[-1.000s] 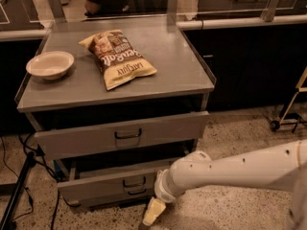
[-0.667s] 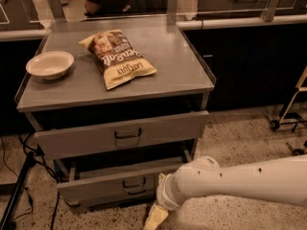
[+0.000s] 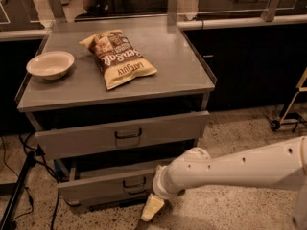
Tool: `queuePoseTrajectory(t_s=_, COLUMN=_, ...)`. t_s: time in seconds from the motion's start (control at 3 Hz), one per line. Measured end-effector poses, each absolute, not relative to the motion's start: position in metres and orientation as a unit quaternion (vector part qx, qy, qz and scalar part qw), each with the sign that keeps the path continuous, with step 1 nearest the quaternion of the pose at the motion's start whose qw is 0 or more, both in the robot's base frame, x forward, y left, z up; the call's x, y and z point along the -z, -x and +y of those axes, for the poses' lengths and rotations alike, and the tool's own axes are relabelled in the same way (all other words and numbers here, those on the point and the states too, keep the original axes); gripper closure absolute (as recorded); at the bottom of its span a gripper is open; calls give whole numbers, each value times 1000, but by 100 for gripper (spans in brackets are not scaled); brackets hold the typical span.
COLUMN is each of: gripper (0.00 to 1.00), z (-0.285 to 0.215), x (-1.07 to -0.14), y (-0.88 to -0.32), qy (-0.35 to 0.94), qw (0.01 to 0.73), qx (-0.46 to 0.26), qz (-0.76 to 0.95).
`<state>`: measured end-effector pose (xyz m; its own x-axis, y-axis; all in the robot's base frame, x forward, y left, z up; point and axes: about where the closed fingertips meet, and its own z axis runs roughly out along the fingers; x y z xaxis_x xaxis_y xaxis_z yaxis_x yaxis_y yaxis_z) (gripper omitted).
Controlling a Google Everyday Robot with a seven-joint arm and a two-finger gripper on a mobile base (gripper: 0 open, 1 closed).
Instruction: Open middle drawer
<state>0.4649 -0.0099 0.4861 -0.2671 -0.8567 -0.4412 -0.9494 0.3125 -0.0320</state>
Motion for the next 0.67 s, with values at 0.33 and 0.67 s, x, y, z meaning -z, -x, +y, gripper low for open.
queuePoseTrajectory(t_s=0.33, gripper=0, z=-5, x=-468, y=-489, qy=581, qw=180, qx=-108, qz=786)
queuePoseTrajectory(t_s=0.67, gripper=0, z=6, x=-450, y=-507, qy=591, qw=174, qx=-107, qz=781)
